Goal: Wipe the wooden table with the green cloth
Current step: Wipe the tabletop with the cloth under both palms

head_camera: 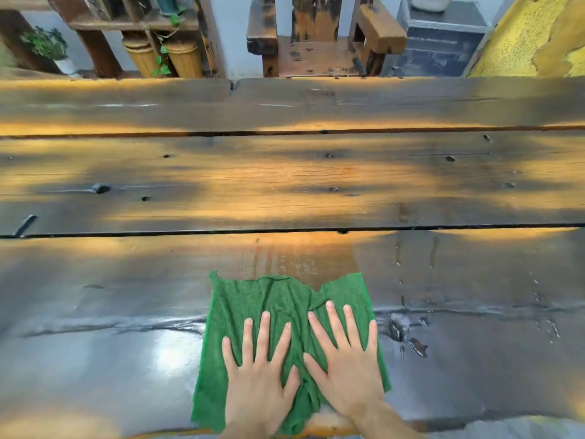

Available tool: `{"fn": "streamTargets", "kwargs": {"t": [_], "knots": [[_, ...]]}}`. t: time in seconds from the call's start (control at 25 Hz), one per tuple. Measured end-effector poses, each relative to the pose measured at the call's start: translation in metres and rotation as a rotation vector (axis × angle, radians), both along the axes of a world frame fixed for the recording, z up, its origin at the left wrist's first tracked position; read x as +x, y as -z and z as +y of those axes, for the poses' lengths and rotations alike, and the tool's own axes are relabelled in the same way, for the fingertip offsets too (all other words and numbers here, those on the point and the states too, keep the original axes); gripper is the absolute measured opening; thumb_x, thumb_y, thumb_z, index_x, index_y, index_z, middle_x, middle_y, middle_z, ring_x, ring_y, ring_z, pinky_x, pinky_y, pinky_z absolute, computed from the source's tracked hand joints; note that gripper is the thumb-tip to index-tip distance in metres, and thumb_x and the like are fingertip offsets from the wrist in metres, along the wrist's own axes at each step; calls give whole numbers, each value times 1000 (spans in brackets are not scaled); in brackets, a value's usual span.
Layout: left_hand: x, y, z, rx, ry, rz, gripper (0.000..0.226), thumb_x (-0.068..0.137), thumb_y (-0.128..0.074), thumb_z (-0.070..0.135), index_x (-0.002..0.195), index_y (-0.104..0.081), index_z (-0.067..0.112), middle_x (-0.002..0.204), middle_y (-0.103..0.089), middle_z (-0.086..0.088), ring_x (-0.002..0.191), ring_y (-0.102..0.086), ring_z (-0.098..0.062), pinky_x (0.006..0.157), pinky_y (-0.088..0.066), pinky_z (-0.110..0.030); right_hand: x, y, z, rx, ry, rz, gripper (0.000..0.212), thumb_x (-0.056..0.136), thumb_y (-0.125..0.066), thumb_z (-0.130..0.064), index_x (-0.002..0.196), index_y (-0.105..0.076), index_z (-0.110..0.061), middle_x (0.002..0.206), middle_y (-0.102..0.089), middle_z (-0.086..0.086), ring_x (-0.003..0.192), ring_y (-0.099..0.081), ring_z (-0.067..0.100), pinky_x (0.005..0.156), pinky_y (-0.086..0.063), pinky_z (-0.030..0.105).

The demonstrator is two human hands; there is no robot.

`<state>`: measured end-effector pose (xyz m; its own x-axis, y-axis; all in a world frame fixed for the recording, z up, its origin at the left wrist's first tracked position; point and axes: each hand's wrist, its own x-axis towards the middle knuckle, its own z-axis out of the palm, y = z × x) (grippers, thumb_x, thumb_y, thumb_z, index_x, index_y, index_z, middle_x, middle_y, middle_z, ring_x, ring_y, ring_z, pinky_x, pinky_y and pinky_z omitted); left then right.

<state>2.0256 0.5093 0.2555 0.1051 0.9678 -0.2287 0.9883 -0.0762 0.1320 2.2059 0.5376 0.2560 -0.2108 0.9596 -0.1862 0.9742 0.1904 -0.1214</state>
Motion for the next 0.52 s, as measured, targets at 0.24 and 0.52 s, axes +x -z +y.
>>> {"fn": "streamTargets", "kwargs": {"t": [0.24, 0.52], "knots": [[27, -3, -77, -112, -26, -30, 72, 76, -51, 62, 144, -50, 41, 161, -35, -8, 142, -37, -42, 105, -25, -78, 53, -5, -88, -94, 123, -56, 75, 87, -37, -78, 153, -38, -43, 164, -31, -2, 149, -26, 27, 110, -20, 72], [46, 4, -43, -94, -20, 5, 62, 92, -25, 76, 145, -45, 52, 160, -38, -7, 143, -29, -51, 101, -14, -86, 101, -10, -58, -142, 207, -92, 80, 84, -31, -89, 153, -32, -49, 165, -28, -5, 150, -25, 27, 108, -17, 76]]}}
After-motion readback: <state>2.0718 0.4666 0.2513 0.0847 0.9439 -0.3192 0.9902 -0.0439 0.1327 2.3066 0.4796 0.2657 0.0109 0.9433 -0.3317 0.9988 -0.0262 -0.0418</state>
